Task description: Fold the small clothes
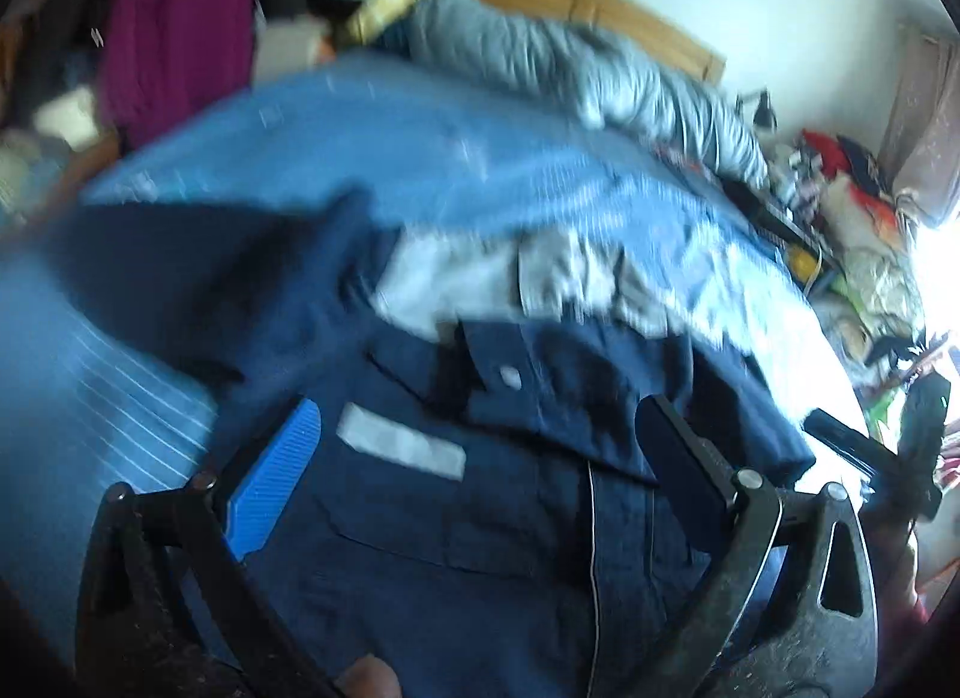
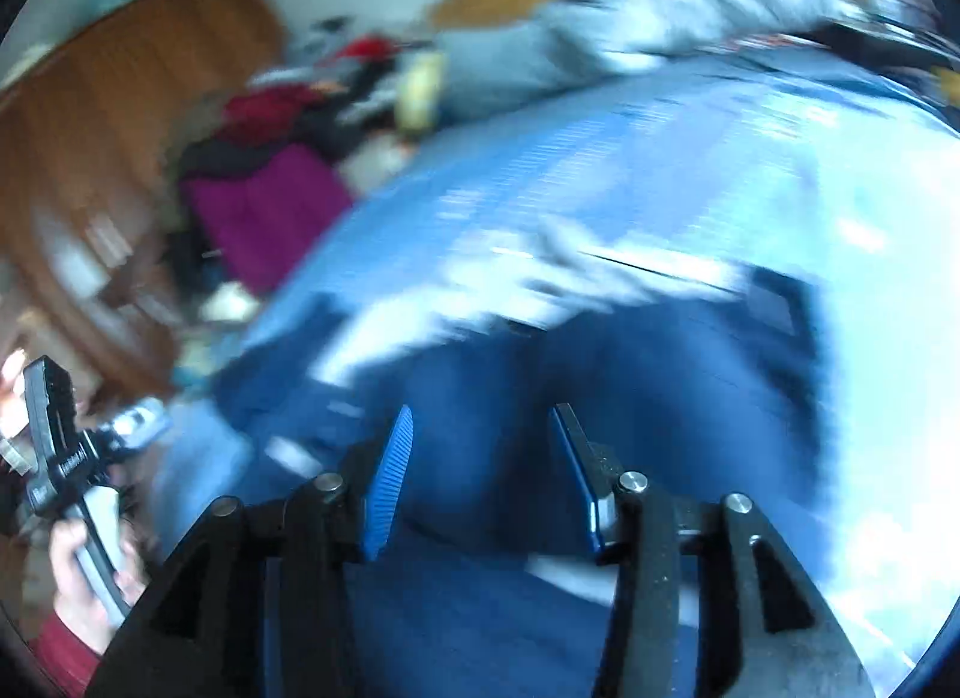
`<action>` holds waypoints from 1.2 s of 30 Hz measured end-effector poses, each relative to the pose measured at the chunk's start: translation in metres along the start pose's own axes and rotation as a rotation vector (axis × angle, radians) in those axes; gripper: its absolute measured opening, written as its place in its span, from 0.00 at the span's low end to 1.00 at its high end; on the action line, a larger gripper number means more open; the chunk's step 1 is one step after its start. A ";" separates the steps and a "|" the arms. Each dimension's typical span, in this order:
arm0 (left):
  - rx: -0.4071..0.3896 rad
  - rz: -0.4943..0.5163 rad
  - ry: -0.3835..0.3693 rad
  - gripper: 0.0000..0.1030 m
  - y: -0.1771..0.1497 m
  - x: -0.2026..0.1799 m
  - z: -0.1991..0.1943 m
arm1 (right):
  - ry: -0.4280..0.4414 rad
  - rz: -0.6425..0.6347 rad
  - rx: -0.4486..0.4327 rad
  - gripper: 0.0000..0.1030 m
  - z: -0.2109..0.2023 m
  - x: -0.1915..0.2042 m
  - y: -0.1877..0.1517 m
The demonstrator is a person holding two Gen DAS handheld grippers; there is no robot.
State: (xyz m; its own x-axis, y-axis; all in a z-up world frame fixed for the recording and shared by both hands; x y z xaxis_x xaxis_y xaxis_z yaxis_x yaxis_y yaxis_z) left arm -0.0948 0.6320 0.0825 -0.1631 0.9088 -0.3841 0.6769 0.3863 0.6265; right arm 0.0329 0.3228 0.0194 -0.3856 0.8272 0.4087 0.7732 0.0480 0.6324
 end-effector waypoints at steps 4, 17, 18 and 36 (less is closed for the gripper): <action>0.095 -0.089 -0.068 0.99 -0.016 0.006 0.041 | -0.112 0.109 0.014 0.52 -0.042 -0.062 -0.034; 0.113 -0.242 -0.093 0.62 -0.028 0.010 0.086 | -0.099 0.119 0.026 0.53 -0.027 -0.077 -0.031; 0.102 -0.245 -0.085 0.52 -0.027 0.009 0.088 | -0.098 0.113 0.026 0.53 -0.026 -0.075 -0.031; 0.045 -0.195 -0.051 0.03 0.004 0.050 0.067 | -0.079 0.090 0.035 0.53 -0.020 -0.069 -0.032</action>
Point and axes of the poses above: each gripper's, at about its wrist camera, not at the fingertips, and z roughly the way its jaws point, x to its left, y to its top, the point moved 1 cm from there along z, roughly the way its jaws point, and after that the axes turned 4 degrees about -y, right-handed, at the moved point
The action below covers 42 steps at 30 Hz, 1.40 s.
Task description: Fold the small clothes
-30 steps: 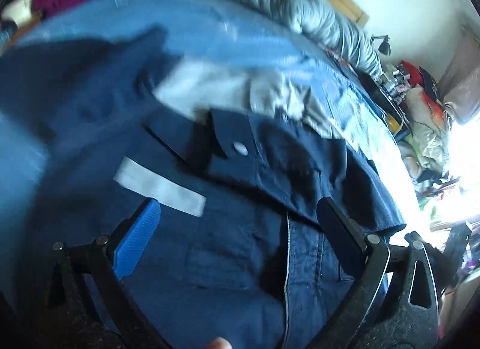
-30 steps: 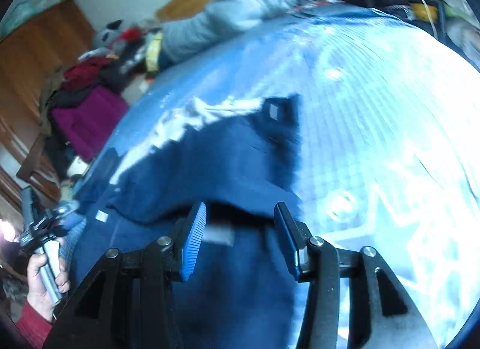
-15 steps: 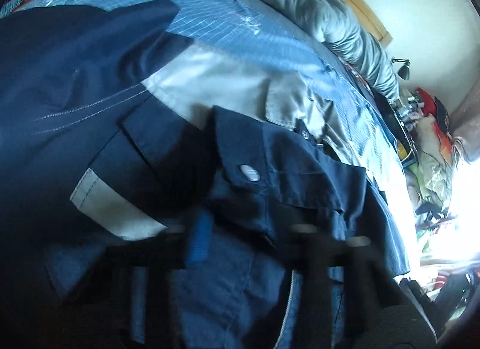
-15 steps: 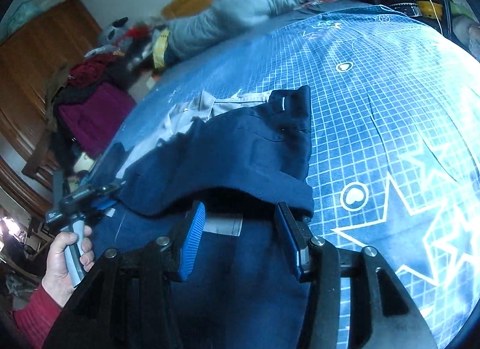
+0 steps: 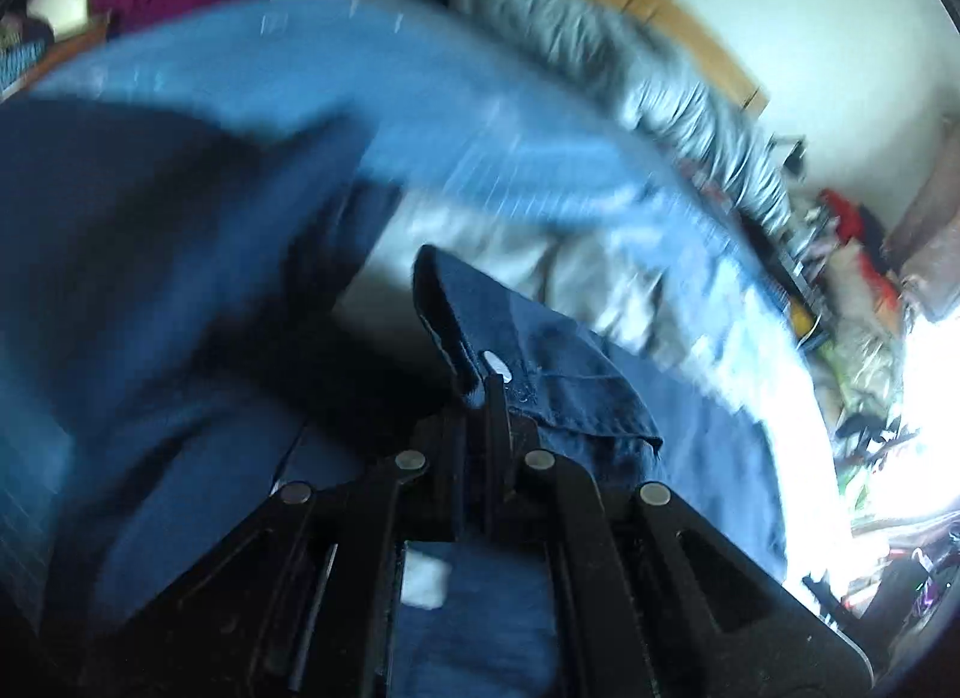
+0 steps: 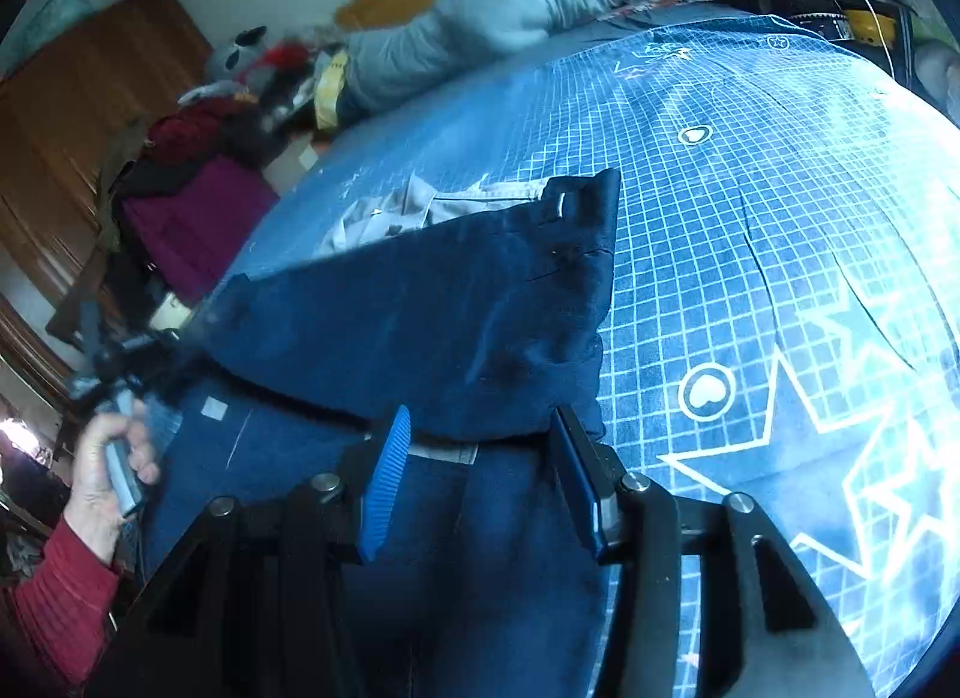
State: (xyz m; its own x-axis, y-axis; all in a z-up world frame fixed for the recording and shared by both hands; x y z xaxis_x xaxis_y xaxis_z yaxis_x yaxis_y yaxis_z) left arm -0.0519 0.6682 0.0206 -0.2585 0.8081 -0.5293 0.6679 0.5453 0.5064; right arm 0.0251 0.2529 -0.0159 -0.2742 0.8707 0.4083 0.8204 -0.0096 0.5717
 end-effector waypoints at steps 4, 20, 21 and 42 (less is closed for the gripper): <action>0.019 -0.050 0.023 0.05 -0.018 0.015 0.003 | -0.020 0.054 -0.017 0.53 0.011 -0.012 0.011; -0.020 -0.042 -0.012 0.20 -0.009 0.026 -0.040 | -0.091 0.063 -0.040 0.28 -0.002 -0.022 -0.001; -0.047 -0.073 -0.027 0.29 -0.006 0.040 -0.056 | -0.085 0.060 -0.050 0.29 -0.003 -0.021 0.005; -0.288 -0.304 0.362 0.14 0.145 0.330 -0.091 | -0.029 -0.076 0.049 0.53 0.057 0.118 0.024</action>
Point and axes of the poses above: each gripper's, at about its wrist camera, not at the fingertips, and z roughly the way its jaws point, x to its left, y to its top, the point moved 1 cm from there along z, roughly the way its jaws point, and after that the axes turned 4 degrees about -y, right-handed, at the moved point
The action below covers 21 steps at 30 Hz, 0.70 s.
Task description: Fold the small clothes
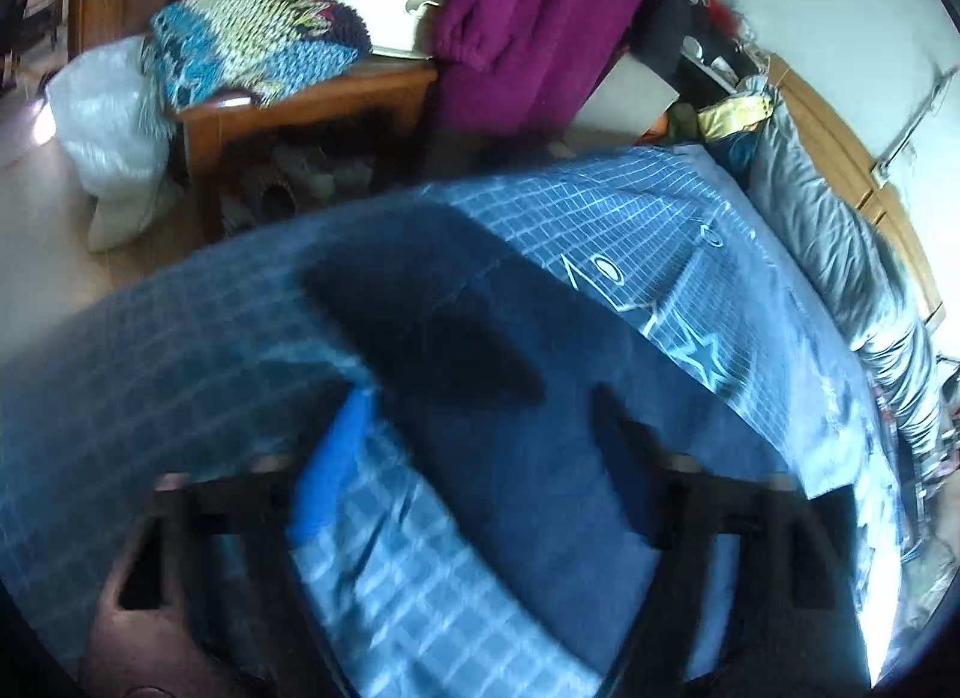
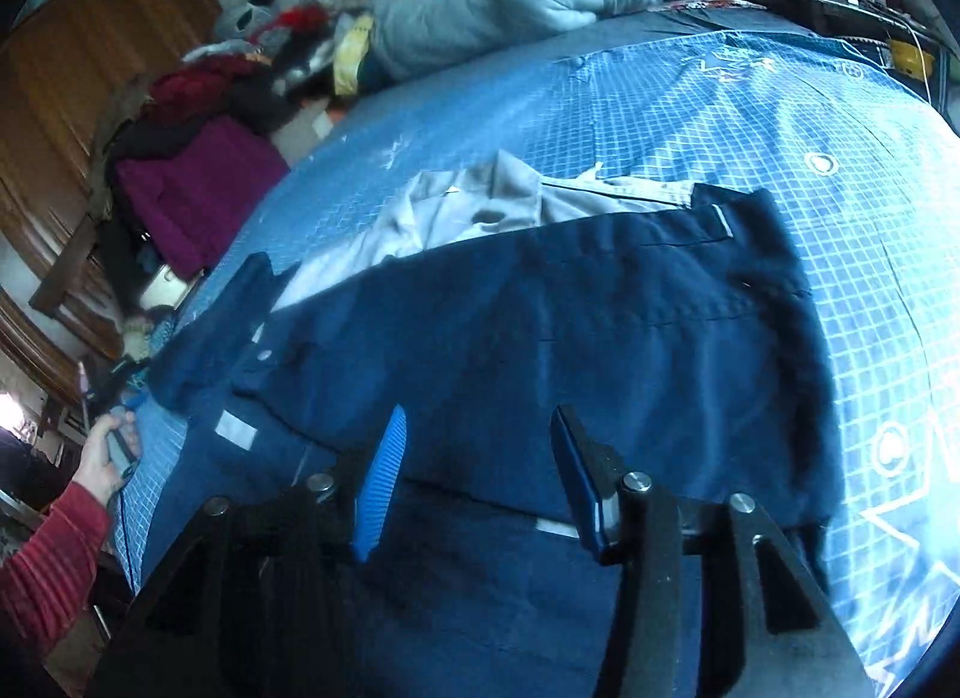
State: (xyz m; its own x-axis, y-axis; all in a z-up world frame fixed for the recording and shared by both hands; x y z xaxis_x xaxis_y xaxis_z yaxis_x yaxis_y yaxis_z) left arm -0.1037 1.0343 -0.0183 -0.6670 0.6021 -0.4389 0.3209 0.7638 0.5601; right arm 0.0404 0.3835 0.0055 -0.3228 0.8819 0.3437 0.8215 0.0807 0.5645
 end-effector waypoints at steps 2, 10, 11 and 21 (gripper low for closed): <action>0.017 0.008 -0.057 0.04 0.001 -0.015 -0.005 | 0.002 -0.011 0.001 0.53 0.004 0.009 0.001; -0.071 0.445 -0.745 0.04 -0.098 -0.276 -0.114 | 0.078 0.022 -0.005 0.42 0.009 0.014 0.012; -0.048 0.488 -0.824 0.10 -0.123 -0.304 -0.121 | 0.098 0.037 -0.016 0.42 0.006 0.012 0.014; 0.326 0.515 -0.852 0.67 -0.270 -0.320 -0.094 | 0.358 0.284 0.127 0.60 0.059 -0.041 0.027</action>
Point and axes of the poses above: each gripper's, at about its wrist camera, not at the fingertips, and z roughly the way its jaws point, x to its left, y to its top, the point moved 1 cm from there along z, roughly the way its jaws point, and after that the axes turned 4 degrees about -y, right-handed, at the moved point
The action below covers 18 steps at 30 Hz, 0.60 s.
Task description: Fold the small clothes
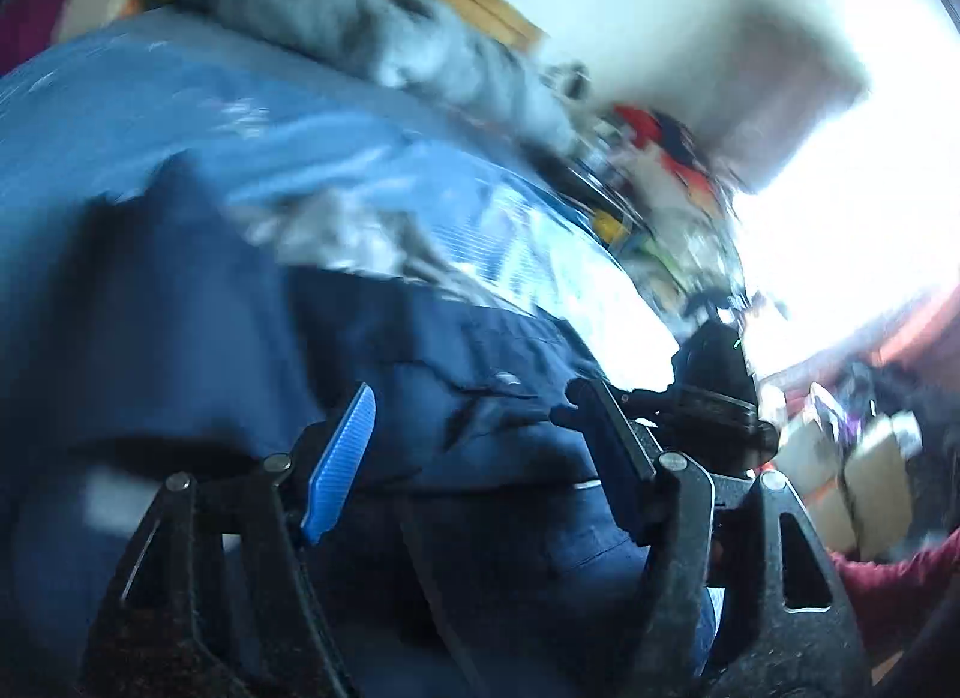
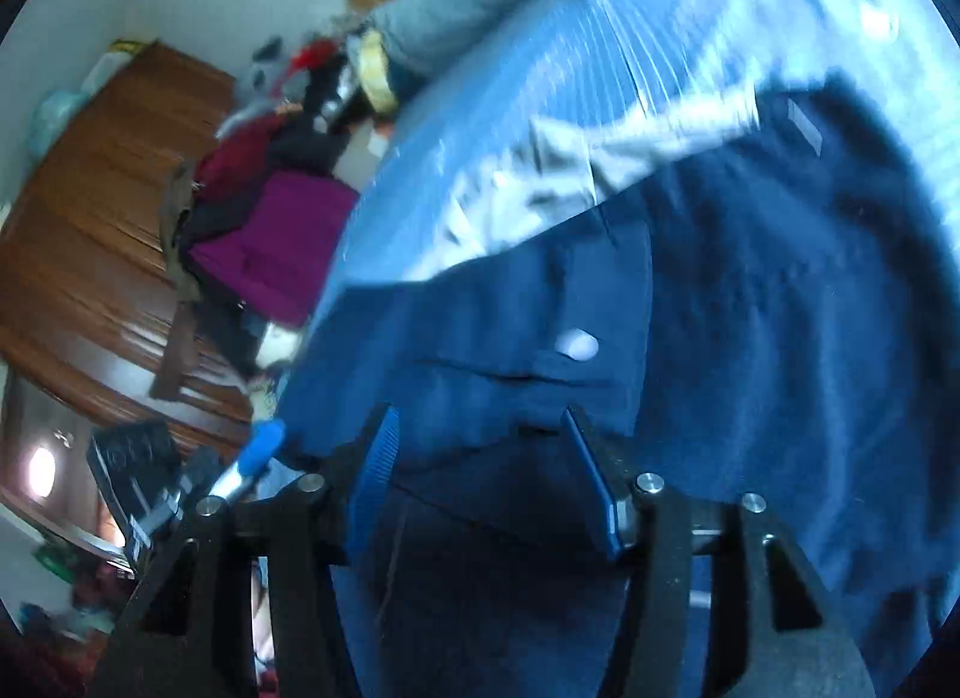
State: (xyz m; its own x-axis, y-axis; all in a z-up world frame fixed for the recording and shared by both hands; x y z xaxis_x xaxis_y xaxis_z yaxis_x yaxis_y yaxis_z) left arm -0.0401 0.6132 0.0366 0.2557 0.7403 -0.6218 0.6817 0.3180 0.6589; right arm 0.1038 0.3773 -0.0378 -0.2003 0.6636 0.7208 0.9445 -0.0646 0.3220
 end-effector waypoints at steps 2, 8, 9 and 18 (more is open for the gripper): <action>-0.062 -0.027 0.091 0.67 -0.003 0.020 -0.033 | 0.000 0.029 0.018 0.59 0.010 -0.010 0.003; -0.064 -0.093 0.316 0.66 -0.026 0.066 -0.091 | -0.124 -0.021 -0.068 0.59 -0.005 -0.007 0.006; -0.040 -0.083 0.346 0.66 -0.030 0.069 -0.094 | -0.131 -0.015 -0.058 0.59 -0.004 -0.009 0.007; 0.083 -0.087 0.491 0.60 -0.035 0.102 -0.077 | -0.109 -0.031 0.022 0.53 0.032 -0.012 0.022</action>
State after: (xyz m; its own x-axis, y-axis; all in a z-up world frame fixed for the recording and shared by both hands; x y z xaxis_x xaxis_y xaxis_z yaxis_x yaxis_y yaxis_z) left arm -0.0908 0.7228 -0.0171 -0.1434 0.9109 -0.3870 0.7434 0.3573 0.5655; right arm 0.1354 0.3921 -0.0591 -0.2010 0.7420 0.6396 0.9441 -0.0274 0.3285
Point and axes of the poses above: each gripper's, at about its wrist camera, not at the fingertips, and z roughly the way its jaws point, x to its left, y to its top, the point moved 1 cm from there along z, roughly the way its jaws point, and after that the axes turned 4 degrees about -y, right-handed, at the moved point
